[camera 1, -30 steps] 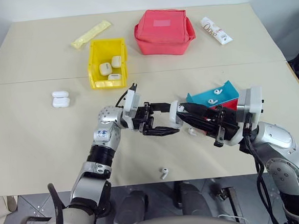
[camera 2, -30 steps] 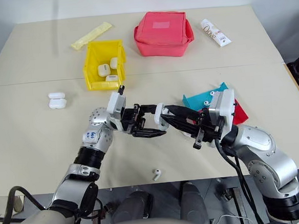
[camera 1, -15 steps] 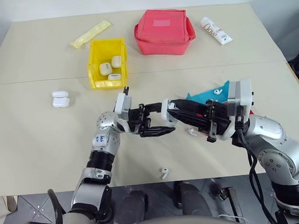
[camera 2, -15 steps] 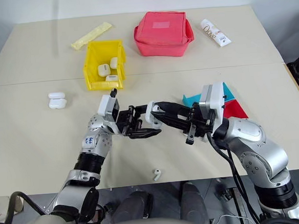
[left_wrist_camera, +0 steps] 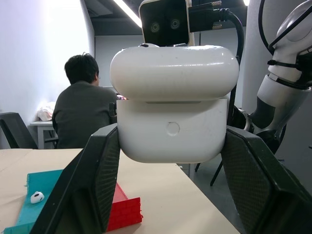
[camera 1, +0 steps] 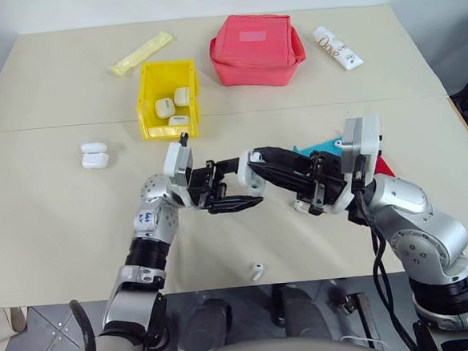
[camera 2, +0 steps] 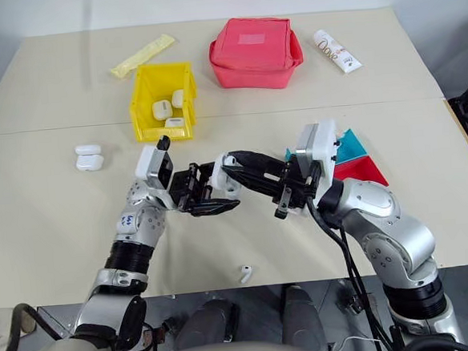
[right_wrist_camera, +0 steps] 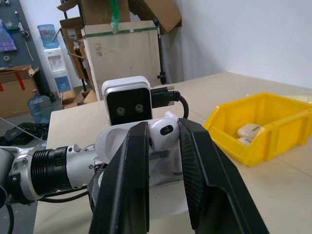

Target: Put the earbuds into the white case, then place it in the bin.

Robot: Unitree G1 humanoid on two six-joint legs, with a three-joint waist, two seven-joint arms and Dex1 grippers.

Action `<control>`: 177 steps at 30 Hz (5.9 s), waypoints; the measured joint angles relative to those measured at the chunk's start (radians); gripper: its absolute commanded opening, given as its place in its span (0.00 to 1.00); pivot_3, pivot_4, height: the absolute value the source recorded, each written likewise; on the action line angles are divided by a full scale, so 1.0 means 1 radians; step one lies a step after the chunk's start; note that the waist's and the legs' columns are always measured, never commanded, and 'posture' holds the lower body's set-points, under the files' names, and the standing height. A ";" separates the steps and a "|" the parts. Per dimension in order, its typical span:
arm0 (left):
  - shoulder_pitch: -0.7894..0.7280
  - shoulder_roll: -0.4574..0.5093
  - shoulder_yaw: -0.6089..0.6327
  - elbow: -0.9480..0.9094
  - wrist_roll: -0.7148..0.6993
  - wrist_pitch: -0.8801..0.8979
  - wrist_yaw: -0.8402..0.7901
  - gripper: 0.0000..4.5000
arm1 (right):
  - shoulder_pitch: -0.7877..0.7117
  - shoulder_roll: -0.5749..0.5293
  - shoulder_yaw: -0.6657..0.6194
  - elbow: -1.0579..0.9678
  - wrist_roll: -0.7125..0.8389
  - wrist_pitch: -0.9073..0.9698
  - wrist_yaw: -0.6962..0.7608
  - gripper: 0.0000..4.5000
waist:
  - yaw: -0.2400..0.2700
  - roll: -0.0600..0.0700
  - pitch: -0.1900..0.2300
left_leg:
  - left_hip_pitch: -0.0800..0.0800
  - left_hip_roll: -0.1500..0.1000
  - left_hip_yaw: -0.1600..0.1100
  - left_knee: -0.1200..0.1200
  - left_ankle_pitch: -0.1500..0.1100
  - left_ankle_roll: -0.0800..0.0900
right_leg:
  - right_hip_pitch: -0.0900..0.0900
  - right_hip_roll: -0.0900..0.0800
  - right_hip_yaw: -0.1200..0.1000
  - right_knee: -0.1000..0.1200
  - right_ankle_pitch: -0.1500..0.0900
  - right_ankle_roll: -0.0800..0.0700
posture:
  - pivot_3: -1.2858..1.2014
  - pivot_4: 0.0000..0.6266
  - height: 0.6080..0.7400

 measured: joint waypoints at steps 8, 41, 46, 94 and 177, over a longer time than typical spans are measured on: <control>0.000 0.025 0.003 -0.011 -0.014 0.018 0.000 0.61 | -0.038 0.036 0.004 0.000 -0.012 0.000 -0.034 0.11 | -0.001 0.000 0.000 | 0.000 0.000 0.000 0.000 0.000 0.000 | 0.000 0.000 0.000 0.000 0.000 0.000 | 0.52 0.24 1.00; 0.000 -0.004 -0.003 0.026 -0.011 0.026 0.000 0.61 | 0.054 0.058 0.046 0.062 -0.091 -0.126 0.050 0.11 | -0.005 0.000 0.000 | 0.000 0.000 0.000 -0.001 0.000 0.000 | 0.000 0.000 0.000 0.000 0.000 0.000 | 0.52 0.24 1.00; 0.000 -0.012 -0.004 0.028 -0.008 0.022 0.000 0.61 | 0.069 0.058 0.046 0.086 -0.095 -0.162 0.085 0.11 | -0.006 0.000 0.000 | 0.000 0.000 0.000 -0.001 0.000 0.000 | 0.000 0.000 0.000 0.000 0.000 0.000 | 0.52 0.24 1.00; -0.056 -0.034 0.044 0.132 0.002 -0.107 0.000 0.61 | 0.155 -0.191 -0.165 -0.046 -0.031 0.074 0.044 0.99 | 0.010 -0.001 0.000 | -0.001 -0.001 0.000 0.000 0.000 0.000 | 0.001 -0.001 0.000 -0.001 0.000 0.000 | 0.52 0.24 1.00; 0.350 0.102 0.043 -0.380 0.081 -0.125 0.268 0.61 | -0.998 -0.173 0.427 1.766 -1.115 -0.530 0.629 0.57 | -0.034 0.003 0.000 | 0.000 0.000 0.003 -0.005 0.001 -0.001 | -0.003 -0.001 0.001 0.000 -0.001 -0.001 | 0.52 0.24 1.00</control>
